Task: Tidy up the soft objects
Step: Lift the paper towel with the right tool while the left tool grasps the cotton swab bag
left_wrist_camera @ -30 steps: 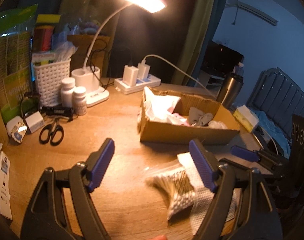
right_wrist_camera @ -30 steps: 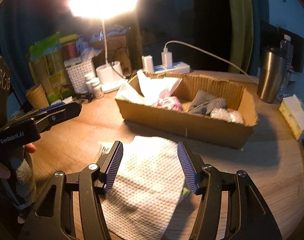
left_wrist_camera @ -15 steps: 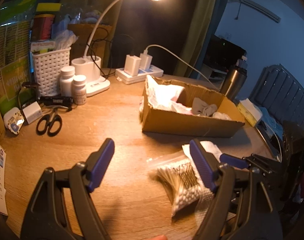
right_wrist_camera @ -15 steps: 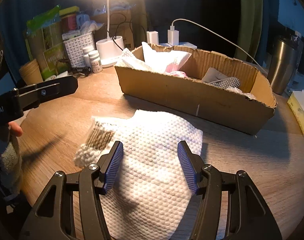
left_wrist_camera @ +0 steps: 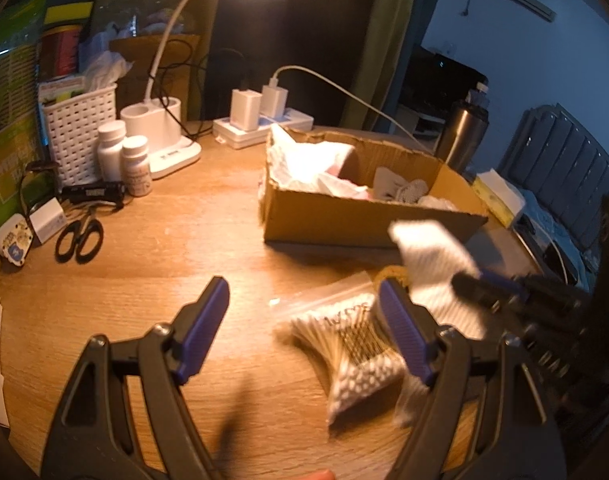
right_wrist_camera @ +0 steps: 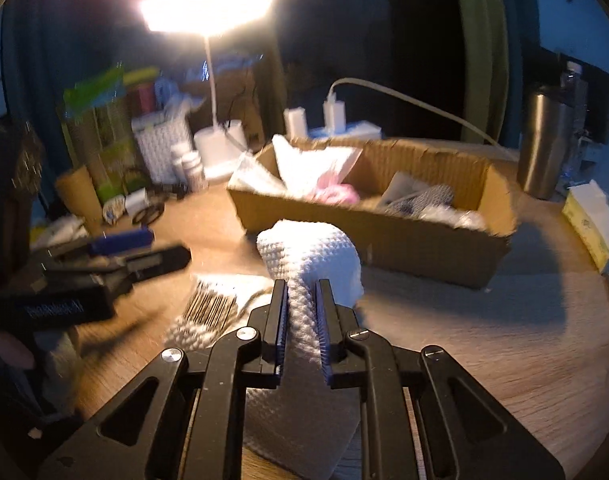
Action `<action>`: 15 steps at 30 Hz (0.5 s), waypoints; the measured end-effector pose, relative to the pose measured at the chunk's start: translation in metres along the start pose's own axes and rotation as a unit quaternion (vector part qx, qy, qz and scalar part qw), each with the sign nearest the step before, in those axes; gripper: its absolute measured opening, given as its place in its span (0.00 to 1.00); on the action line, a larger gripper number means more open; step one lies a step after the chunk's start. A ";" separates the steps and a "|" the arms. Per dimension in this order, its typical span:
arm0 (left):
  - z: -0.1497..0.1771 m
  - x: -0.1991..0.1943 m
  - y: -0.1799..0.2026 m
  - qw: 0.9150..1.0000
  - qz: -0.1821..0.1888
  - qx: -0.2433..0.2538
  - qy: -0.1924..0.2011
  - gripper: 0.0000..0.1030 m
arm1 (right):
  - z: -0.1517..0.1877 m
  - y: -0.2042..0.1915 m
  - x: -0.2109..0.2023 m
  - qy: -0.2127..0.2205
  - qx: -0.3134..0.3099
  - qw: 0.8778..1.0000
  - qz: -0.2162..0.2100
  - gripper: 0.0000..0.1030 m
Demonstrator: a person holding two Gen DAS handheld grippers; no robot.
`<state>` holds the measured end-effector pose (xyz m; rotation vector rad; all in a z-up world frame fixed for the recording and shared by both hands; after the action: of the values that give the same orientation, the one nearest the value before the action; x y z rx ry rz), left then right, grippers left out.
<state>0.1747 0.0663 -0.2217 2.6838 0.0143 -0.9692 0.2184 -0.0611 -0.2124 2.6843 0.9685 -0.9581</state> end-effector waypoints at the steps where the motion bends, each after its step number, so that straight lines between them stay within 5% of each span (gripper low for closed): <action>1: 0.001 0.002 0.002 1.000 0.000 0.003 -0.003 0.76 | -0.002 0.003 -0.004 0.006 0.002 1.000 0.001 0.14; 15: 0.025 0.037 0.031 0.997 -0.004 0.048 -0.061 0.76 | -0.003 0.065 -0.032 0.034 0.061 0.997 0.029 0.14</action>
<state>0.1906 0.0267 -0.2549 2.7080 -0.0476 -1.1622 0.2407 -0.1277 -0.1960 2.8473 0.8667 -0.9492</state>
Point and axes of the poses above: each gripper's, at about its wrist camera, not at the fingertips, and x roughly the way its jaws point, y to its right, z to its underside, the point moved 8 cm from there along x, roughly the way its jaws point, and after that the axes turned 3 degrees about z, right-handed, at the moved point
